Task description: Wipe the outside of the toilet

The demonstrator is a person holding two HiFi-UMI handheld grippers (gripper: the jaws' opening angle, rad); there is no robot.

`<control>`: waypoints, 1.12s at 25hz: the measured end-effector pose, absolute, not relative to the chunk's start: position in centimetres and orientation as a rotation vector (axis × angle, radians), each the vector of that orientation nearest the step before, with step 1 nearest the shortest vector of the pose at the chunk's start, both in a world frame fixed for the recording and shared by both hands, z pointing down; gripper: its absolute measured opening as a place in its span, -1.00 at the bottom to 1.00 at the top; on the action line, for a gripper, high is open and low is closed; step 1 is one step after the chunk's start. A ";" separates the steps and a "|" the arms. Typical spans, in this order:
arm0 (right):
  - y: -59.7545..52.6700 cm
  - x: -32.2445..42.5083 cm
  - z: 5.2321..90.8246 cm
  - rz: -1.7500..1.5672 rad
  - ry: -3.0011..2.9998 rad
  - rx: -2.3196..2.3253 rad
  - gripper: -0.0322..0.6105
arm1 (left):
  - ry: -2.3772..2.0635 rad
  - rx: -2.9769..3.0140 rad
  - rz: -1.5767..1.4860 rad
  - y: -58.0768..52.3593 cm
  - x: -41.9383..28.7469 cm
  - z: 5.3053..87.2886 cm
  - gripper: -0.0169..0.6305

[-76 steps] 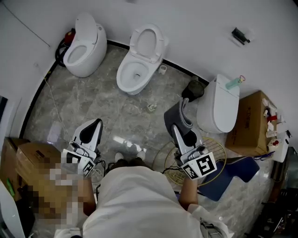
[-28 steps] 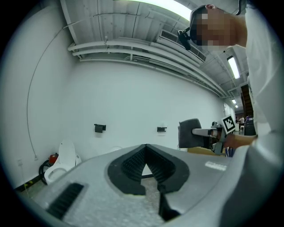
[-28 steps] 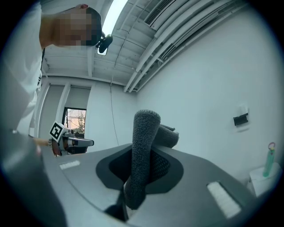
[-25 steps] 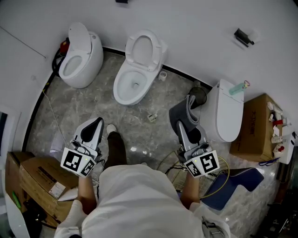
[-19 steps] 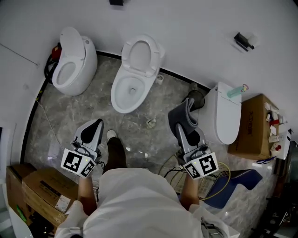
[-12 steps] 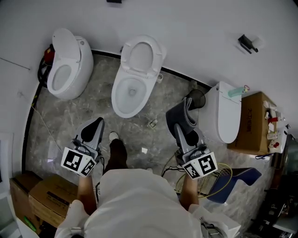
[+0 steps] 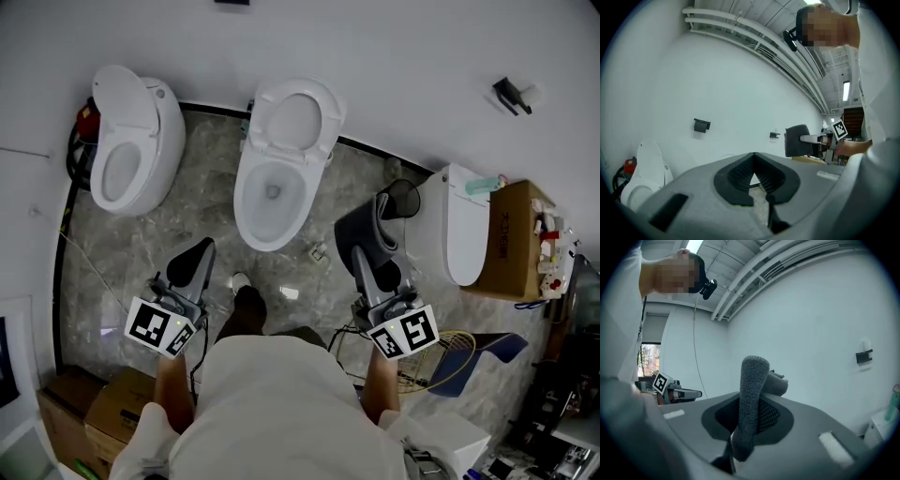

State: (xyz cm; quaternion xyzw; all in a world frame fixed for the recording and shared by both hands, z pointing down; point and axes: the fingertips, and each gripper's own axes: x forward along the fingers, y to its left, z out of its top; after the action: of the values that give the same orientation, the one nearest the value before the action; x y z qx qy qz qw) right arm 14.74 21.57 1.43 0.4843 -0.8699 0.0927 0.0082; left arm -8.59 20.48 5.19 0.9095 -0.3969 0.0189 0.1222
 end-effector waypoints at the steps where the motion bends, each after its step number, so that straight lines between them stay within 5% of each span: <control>1: 21.0 14.5 1.5 0.290 -2.709 1.517 -0.72 | -1.147 2.659 0.054 19.7 -8.8 5.3 -0.95; 15: 12.3 18.1 7.3 0.364 -2.599 1.441 -0.72 | -1.085 2.649 0.083 12.3 -4.1 7.4 -0.95; 28: -0.2 22.3 27.2 0.286 -2.283 1.153 -0.72 | -1.055 2.506 0.133 5.7 -0.6 19.1 -0.95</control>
State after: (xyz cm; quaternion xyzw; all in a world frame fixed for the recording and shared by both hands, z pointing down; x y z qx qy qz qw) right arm 22.33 -0.15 27.23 0.4302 -0.8515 0.1067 0.2801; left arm -0.61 5.74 19.08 0.9004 -0.3790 0.0477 0.2080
